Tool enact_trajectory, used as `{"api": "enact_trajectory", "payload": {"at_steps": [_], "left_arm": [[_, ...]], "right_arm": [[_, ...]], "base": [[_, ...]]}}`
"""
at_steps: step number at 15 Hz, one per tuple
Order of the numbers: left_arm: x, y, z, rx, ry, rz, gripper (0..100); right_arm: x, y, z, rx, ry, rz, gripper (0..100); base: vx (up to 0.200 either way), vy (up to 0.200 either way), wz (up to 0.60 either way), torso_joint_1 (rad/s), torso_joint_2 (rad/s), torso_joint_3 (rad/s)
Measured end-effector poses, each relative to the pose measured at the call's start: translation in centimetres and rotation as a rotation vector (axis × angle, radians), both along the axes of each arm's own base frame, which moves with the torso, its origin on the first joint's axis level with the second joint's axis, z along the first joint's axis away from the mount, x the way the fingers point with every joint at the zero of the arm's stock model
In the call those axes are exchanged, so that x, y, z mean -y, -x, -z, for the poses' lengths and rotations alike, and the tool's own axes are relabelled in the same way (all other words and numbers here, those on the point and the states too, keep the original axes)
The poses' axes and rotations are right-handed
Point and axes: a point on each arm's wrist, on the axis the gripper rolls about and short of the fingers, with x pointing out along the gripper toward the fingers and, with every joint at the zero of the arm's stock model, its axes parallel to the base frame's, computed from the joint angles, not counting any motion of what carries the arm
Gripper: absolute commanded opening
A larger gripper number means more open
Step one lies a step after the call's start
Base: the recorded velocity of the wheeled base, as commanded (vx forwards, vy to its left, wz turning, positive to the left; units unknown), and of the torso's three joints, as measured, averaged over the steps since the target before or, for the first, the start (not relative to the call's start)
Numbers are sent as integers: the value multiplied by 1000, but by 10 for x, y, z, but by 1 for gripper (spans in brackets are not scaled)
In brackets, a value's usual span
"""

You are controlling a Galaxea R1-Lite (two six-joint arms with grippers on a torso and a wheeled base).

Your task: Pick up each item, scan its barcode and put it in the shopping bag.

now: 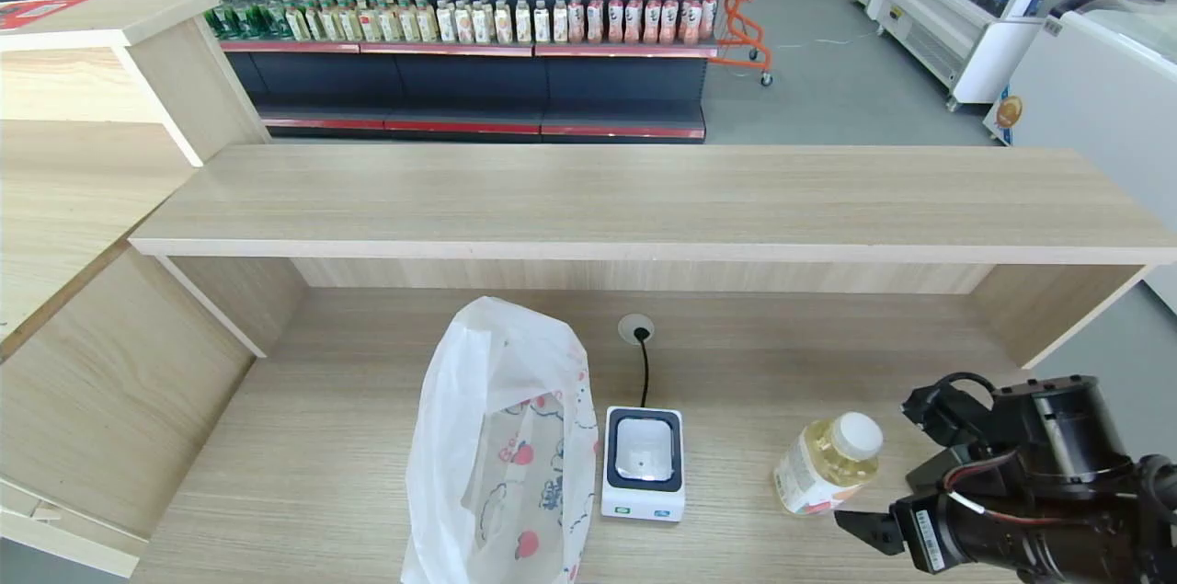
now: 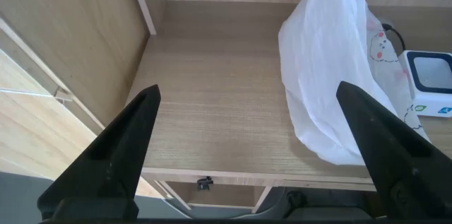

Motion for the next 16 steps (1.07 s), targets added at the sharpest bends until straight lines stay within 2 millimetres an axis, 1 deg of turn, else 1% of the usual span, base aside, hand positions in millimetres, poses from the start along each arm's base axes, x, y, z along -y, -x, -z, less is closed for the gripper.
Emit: {"api": "enact_trajectory", "payload": {"at_steps": [3, 8, 12, 16], "left_arm": [[0, 0, 0, 0, 0, 0, 100], [0, 0, 0, 0, 0, 0, 100], [0, 0, 0, 0, 0, 0, 100], [0, 0, 0, 0, 0, 0, 100]], "right_arm": [[-6, -16, 16, 32, 6, -19, 100], [-19, -38, 37, 125, -20, -44, 100], [-35, -51, 50, 222, -40, -94, 100], [-46, -59, 65, 292, 3, -147, 100]], "base": [[0, 0, 0, 0, 0, 0], [0, 0, 0, 0, 0, 0], [0, 0, 0, 0, 0, 0], [0, 0, 0, 0, 0, 0]]}}
